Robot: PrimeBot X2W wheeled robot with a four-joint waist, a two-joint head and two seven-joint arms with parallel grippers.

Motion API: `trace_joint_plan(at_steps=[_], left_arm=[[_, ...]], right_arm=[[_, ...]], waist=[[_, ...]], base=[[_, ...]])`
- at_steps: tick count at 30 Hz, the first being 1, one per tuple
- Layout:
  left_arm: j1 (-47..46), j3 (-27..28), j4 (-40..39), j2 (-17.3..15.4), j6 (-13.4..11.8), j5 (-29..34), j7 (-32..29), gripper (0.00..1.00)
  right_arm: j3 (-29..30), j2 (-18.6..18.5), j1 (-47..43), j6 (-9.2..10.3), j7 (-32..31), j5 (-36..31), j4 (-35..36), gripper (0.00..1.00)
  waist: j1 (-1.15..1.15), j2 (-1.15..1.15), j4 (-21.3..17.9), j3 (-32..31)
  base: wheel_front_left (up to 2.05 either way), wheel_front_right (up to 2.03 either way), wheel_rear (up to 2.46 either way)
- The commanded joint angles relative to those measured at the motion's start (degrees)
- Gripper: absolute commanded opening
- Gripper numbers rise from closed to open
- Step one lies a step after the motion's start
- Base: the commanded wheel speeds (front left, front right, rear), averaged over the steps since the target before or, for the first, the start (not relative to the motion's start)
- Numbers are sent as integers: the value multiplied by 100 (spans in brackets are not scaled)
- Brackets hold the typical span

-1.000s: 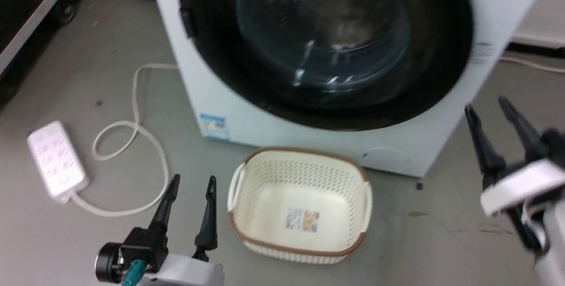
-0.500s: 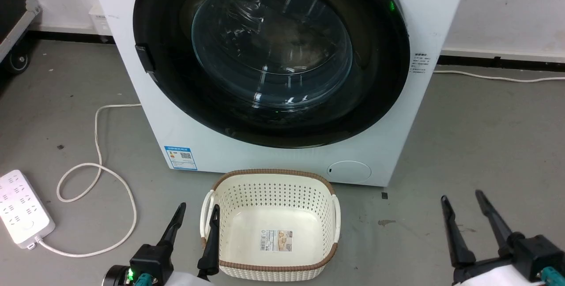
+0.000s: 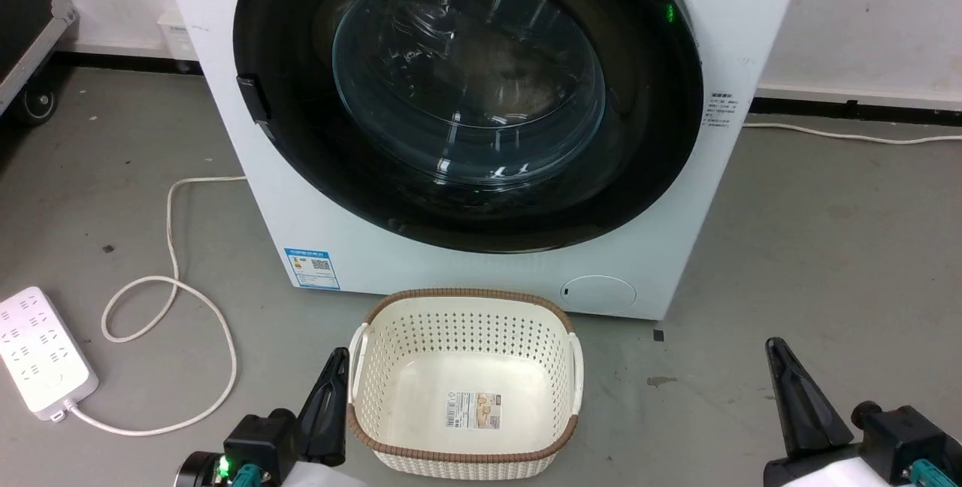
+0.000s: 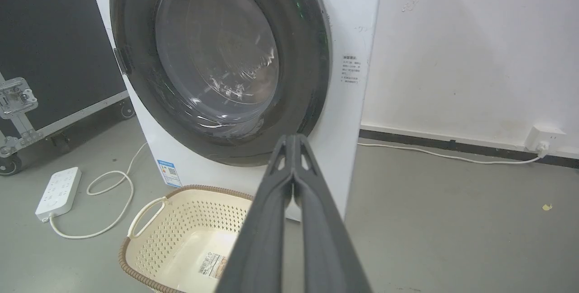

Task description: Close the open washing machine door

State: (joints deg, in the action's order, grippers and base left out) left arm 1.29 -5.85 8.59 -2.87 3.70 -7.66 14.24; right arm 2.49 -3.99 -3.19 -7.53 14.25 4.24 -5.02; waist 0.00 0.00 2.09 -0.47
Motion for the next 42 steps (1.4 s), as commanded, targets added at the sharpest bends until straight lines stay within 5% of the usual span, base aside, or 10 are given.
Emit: trace_joint_plan(at_steps=[1,42], left_arm=[[-5,19,-29,-4,-15,32,-22,0],[-48,213,-313,-3,-136,284,-502,0]], right_arm=[[-8,5,14,0,-17,-18,22,0],[-90,41,118,2,-499,-157,186,0]], waist=[[0,0,-2,1],[0,0,-73,16]], base=[[0,0,0],[0,0,0]])
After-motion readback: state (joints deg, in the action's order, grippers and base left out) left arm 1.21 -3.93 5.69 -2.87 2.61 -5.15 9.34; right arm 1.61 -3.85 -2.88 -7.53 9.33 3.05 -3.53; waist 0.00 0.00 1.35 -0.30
